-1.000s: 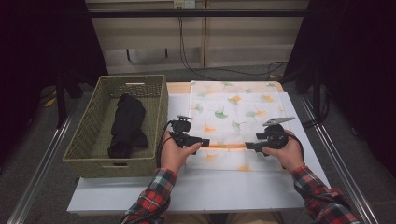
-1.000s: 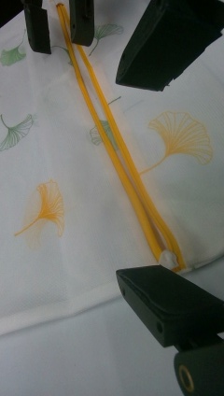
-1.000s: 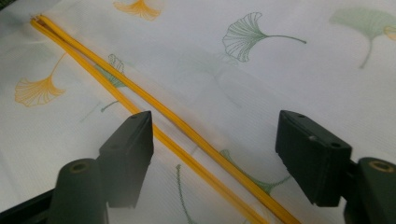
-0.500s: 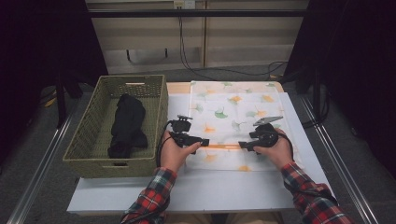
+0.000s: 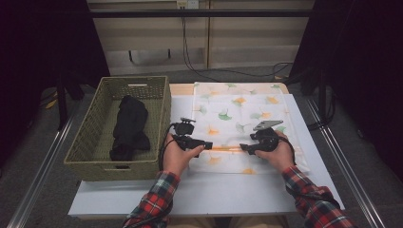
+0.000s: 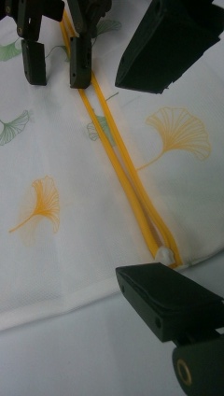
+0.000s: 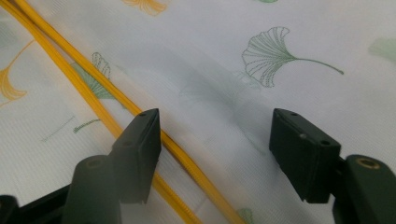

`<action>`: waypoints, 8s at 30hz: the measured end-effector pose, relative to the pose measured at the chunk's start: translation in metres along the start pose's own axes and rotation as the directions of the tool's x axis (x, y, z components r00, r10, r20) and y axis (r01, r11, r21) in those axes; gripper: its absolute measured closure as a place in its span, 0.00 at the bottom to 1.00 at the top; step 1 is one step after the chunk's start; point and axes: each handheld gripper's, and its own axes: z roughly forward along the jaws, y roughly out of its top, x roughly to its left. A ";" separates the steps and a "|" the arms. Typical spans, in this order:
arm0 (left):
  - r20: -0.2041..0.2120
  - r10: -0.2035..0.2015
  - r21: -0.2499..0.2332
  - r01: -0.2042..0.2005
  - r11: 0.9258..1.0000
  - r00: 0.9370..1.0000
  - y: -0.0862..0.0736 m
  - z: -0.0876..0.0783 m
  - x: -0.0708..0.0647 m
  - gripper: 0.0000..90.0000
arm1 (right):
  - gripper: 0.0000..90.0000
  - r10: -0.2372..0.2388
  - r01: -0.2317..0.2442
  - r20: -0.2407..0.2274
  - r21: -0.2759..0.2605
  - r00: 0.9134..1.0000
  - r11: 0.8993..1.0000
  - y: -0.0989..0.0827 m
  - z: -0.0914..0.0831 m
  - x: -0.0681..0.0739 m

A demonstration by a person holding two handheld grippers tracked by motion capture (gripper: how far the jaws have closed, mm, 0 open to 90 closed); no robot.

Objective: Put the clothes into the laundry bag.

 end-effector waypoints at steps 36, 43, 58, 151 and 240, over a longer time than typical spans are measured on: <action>0.017 0.021 -0.004 -0.021 1.000 1.000 0.002 -0.003 -0.004 0.10 | 1.00 0.152 -0.151 -0.018 0.050 0.988 0.987 0.009 -0.005 -0.014; 0.021 0.018 -0.010 -0.018 1.000 1.000 0.001 -0.003 -0.003 0.07 | 1.00 0.176 -0.176 -0.032 0.023 0.984 0.984 0.015 -0.013 -0.017; 0.013 0.019 0.000 -0.019 1.000 1.000 0.003 -0.003 -0.002 0.02 | 1.00 0.189 -0.190 -0.035 -0.013 0.981 0.982 0.027 -0.026 -0.022; 0.016 0.033 -0.003 -0.033 0.999 0.999 0.006 -0.004 -0.002 0.02 | 1.00 0.176 -0.175 -0.008 -0.135 0.984 0.975 0.087 -0.065 -0.033; -0.030 0.047 -0.024 -0.048 0.999 0.998 0.073 -0.077 0.024 0.02 | 1.00 0.161 -0.164 -0.034 -0.151 0.986 0.975 0.112 -0.079 -0.034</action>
